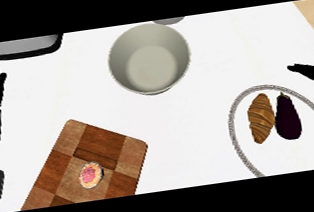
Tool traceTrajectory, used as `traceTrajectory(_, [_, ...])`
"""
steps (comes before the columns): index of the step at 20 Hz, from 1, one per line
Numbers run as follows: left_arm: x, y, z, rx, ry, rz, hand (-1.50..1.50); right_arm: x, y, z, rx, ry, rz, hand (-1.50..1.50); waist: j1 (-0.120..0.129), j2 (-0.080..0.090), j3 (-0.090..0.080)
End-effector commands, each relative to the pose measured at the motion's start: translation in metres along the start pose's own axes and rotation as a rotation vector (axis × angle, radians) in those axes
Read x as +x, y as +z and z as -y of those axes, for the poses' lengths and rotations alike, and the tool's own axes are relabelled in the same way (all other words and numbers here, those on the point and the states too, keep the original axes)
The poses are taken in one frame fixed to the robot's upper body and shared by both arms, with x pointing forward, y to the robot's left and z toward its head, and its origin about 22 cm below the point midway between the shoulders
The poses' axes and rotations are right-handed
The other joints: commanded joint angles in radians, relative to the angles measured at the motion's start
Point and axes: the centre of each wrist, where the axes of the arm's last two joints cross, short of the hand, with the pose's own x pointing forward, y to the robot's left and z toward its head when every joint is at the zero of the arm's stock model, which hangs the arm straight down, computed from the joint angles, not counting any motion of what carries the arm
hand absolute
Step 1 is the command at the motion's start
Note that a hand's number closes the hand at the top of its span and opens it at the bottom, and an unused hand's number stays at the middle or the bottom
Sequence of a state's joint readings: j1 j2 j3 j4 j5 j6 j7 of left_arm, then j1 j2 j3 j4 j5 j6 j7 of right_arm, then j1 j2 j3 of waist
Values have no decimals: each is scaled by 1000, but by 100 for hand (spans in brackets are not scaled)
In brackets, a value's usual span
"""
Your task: Pick the eggplant from the placemat and place it in the bowl
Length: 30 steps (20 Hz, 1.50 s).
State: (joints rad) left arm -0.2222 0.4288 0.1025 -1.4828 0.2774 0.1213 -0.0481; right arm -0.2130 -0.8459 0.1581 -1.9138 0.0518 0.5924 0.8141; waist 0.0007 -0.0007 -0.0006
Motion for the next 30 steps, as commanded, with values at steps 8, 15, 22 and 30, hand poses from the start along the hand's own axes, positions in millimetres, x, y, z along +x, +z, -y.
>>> traceTrajectory(8, [-3,3,-3,5,10,12,0,-24,-46,-39,74,-18,-40,-150,1,1,1])
traceTrajectory(15, [7,-5,-6,5,-5,7,0,-49,-79,-58,70,-5,-93,-150,3,2,1])
traceTrajectory(22, [0,18,9,-8,-3,15,0,-79,-92,-81,49,-30,-35,-150,5,1,1])
traceTrajectory(30, [-6,4,23,2,-1,13,0,-70,-105,-84,57,-2,-2,-150,0,1,1])
